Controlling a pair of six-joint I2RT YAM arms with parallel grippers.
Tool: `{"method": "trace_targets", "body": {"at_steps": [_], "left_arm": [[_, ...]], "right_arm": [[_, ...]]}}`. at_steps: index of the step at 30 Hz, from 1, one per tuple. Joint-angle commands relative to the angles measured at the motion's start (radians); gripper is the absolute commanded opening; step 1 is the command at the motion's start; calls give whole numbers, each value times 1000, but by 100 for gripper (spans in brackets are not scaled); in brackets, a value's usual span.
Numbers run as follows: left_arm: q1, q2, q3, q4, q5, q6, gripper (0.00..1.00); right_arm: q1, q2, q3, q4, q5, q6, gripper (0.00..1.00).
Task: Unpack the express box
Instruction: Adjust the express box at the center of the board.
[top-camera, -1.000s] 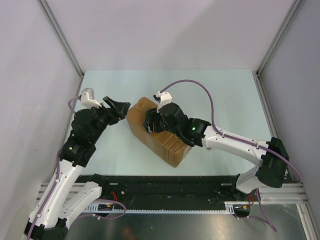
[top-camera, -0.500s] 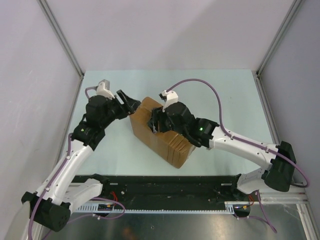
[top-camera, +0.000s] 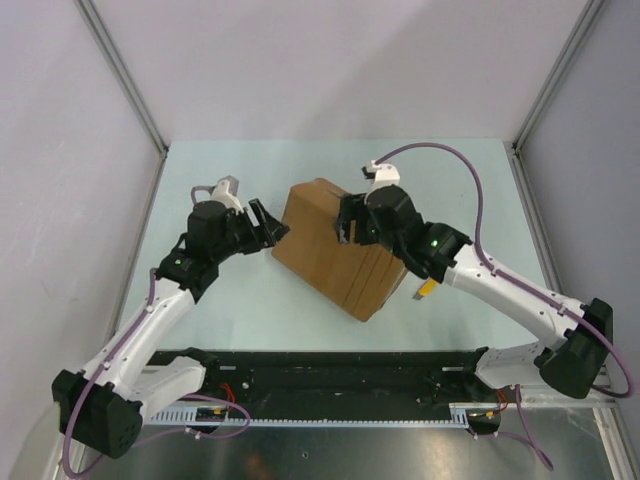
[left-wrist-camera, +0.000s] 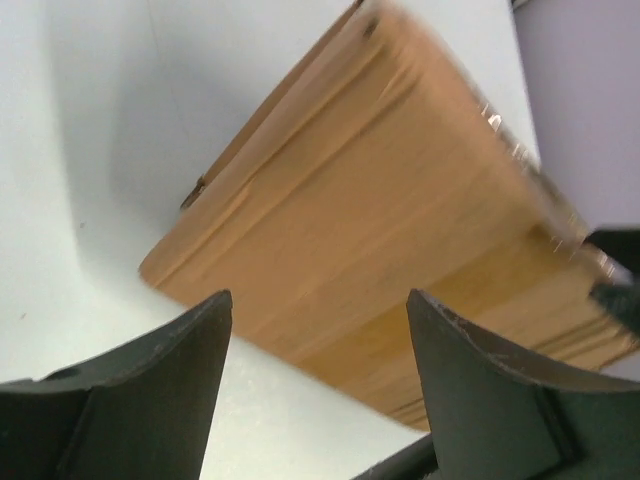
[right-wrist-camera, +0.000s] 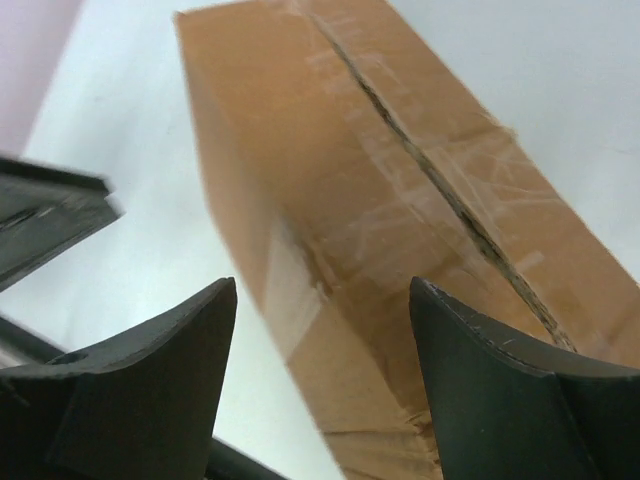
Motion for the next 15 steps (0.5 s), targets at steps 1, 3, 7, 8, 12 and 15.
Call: {"method": "trace_targets", "body": {"at_steps": [1, 3, 7, 8, 12, 15], "left_arm": [[1, 27, -44, 26, -9, 61, 76], [1, 21, -54, 29, 0, 57, 77], [1, 10, -56, 31, -10, 72, 83], [-1, 10, -61, 31, -10, 70, 84], [1, 25, -99, 27, -7, 31, 76], [1, 7, -146, -17, -61, -15, 66]], "right_arm": [[-171, 42, -29, -89, -99, -55, 74], [-189, 97, -36, -77, -285, -103, 72], [-103, 140, -37, -65, -366, -137, 69], [-84, 137, -37, -57, -339, -137, 68], [-41, 129, -37, -19, -325, -88, 70], [-11, 122, -37, -14, -300, -63, 69]]}}
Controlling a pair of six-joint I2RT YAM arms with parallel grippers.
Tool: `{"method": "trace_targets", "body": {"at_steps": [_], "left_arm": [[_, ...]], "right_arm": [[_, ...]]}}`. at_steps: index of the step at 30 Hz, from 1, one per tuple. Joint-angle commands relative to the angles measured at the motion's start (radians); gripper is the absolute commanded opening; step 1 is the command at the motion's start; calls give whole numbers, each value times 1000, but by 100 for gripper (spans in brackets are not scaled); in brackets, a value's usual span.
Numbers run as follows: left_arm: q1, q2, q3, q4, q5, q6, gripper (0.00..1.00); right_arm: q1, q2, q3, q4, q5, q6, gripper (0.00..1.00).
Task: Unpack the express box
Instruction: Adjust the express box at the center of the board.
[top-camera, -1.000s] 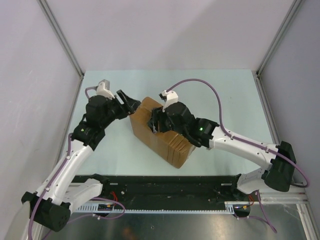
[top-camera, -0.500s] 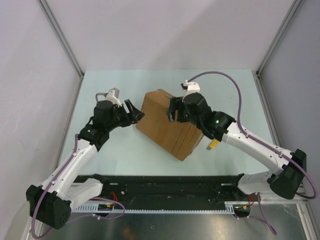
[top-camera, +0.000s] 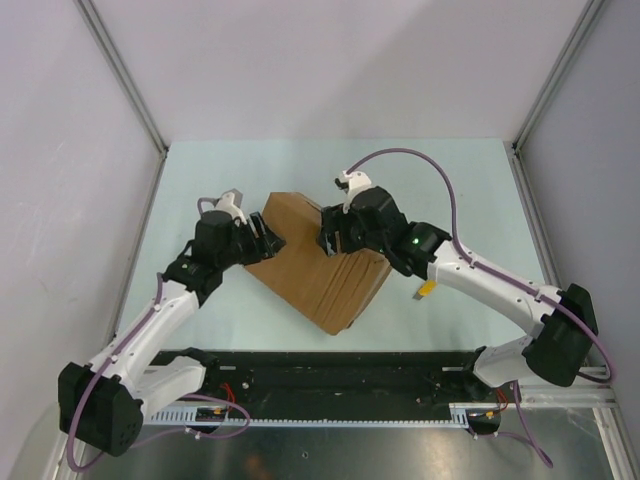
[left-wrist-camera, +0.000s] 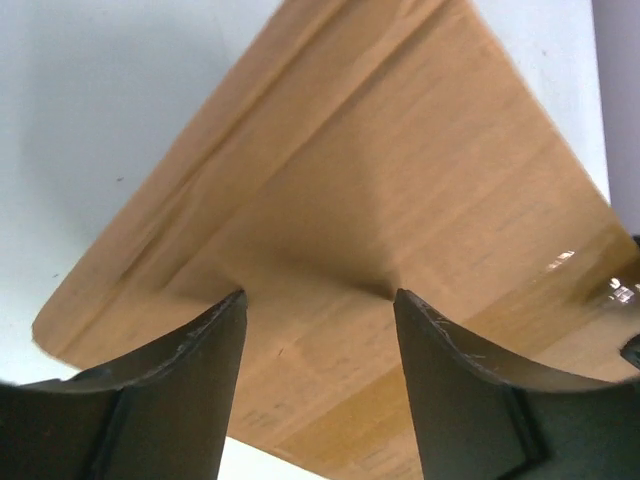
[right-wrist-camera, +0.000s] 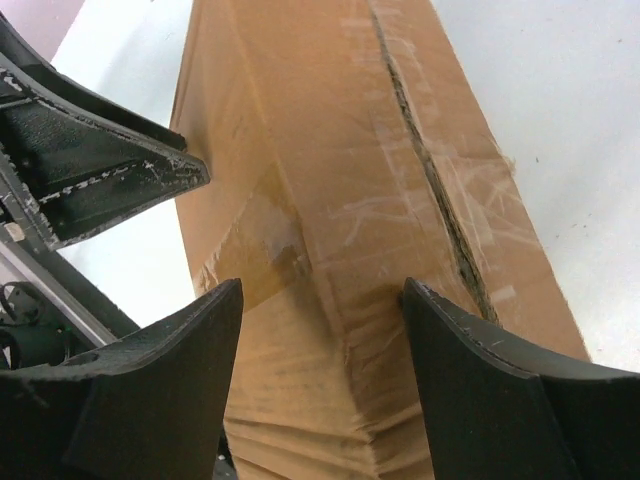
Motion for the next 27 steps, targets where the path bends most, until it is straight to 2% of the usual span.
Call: {"method": "trace_targets", "body": {"at_steps": [1, 7, 13, 19, 23, 27], "left_arm": [[1, -32, -69, -40, -64, -49, 64], [1, -160, -105, -108, -111, -20, 58], [1, -166, -158, -207, -104, -88, 35], [1, -134, -201, -208, -86, -125, 25], [1, -88, -194, -189, -117, -126, 27], [7, -46, -188, -43, -91, -103, 34]], "right_arm": [[48, 15, -23, -71, -47, 56, 70], [75, 14, -23, -42, -70, 59, 70], [140, 17, -23, -13, -119, 51, 70], [200, 18, -23, 12, -108, 31, 70], [248, 31, -23, 21, -94, -3, 70], [275, 52, -23, 38, -90, -39, 71]]}}
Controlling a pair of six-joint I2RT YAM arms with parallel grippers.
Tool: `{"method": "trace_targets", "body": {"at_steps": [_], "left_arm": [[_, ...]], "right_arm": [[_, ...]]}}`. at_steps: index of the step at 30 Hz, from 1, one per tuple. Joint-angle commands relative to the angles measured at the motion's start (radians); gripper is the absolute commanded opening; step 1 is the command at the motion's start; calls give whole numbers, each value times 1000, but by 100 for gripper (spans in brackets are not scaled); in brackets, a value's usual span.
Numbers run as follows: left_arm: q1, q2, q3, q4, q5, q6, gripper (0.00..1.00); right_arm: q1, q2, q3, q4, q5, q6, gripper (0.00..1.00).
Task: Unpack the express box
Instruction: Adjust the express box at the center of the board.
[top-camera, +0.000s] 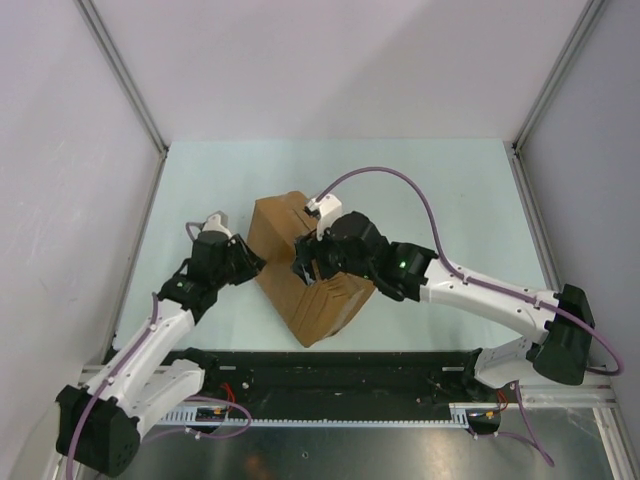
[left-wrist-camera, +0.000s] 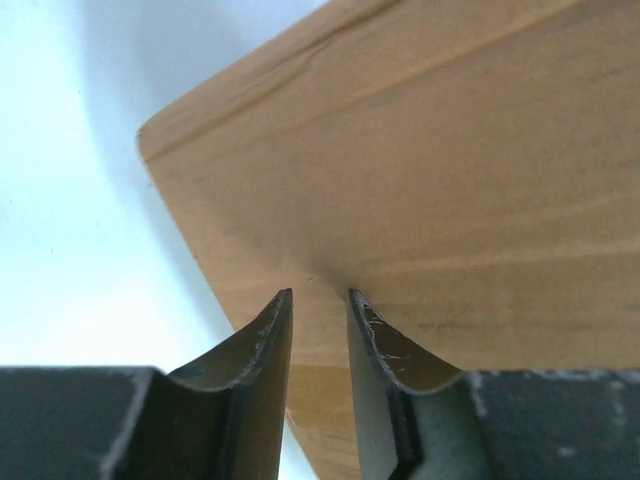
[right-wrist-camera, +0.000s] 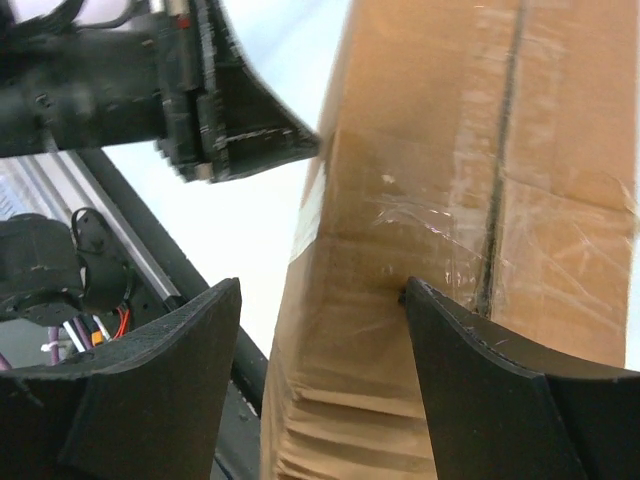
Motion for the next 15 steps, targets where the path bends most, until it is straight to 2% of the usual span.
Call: {"method": "trace_targets", "body": {"at_steps": [1, 5, 9, 12, 15], "left_arm": [[-2, 99, -35, 103, 51, 3, 36], [27, 178, -34, 239, 93, 9, 39], [58, 261, 3, 268, 116, 16, 39], [96, 238, 14, 267, 130, 16, 40], [159, 151, 15, 243, 134, 27, 55]], "right_arm": [[68, 70, -21, -4, -102, -13, 72], [75, 117, -19, 33, -99, -36, 72], [76, 178, -7, 59, -33, -57, 72], [71, 199, 4, 62, 7, -59, 72], [71, 206, 5, 68, 24, -59, 72]]}}
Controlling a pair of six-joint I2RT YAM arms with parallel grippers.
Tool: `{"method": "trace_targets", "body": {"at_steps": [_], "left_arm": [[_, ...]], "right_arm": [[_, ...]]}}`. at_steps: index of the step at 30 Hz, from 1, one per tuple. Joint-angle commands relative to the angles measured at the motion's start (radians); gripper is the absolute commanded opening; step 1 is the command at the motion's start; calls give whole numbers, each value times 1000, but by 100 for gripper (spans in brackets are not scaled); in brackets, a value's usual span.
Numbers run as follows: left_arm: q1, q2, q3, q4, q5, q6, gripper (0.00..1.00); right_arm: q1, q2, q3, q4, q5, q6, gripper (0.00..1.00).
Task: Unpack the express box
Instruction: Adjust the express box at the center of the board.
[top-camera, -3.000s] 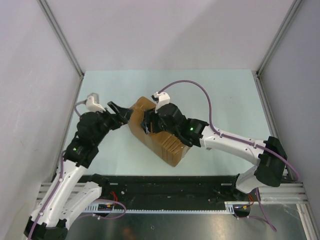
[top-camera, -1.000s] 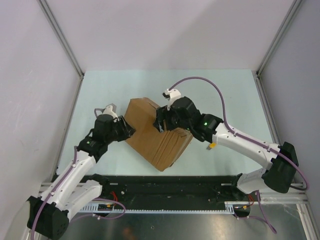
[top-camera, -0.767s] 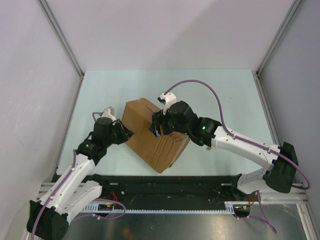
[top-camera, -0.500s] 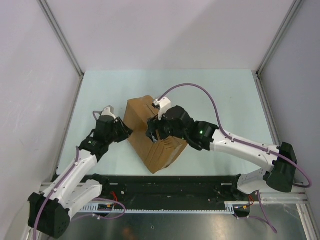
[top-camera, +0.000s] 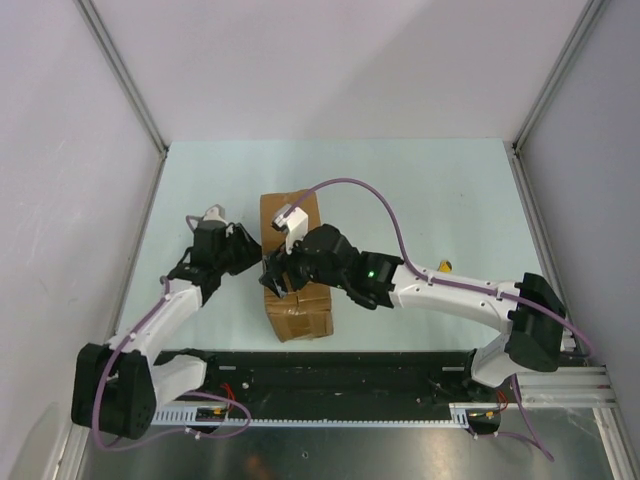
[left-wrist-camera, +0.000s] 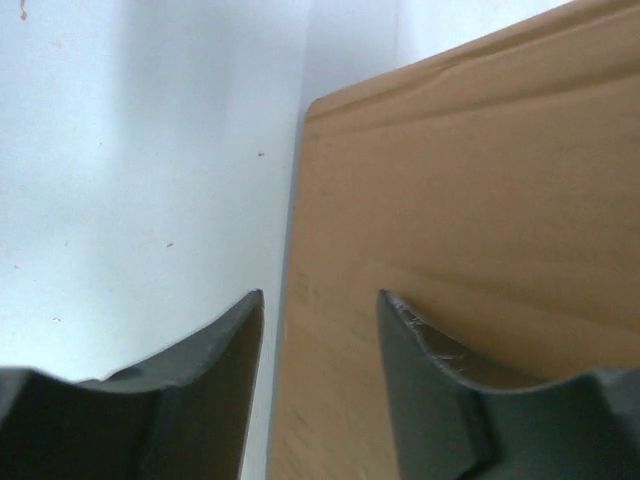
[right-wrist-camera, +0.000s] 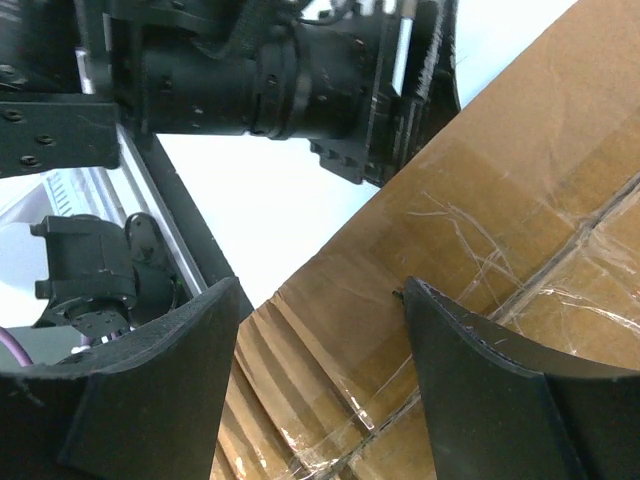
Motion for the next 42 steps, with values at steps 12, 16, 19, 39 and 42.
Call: {"method": "trace_targets", "body": {"at_steps": [12, 16, 19, 39, 42], "left_arm": [[109, -246, 146, -22, 266, 54, 92], [109, -232, 140, -22, 295, 61, 93], [109, -203, 129, -25, 295, 78, 91], [109, -143, 60, -25, 321, 72, 73], [109, -144, 69, -25, 325, 72, 73]], "right_arm": [[-29, 66, -22, -131, 70, -7, 71], [-29, 68, -22, -130, 57, -5, 72], [-29, 63, -20, -128, 49, -1, 72], [-191, -195, 0, -231, 190, 136, 78], [-233, -176, -2, -271, 135, 119, 76]]}}
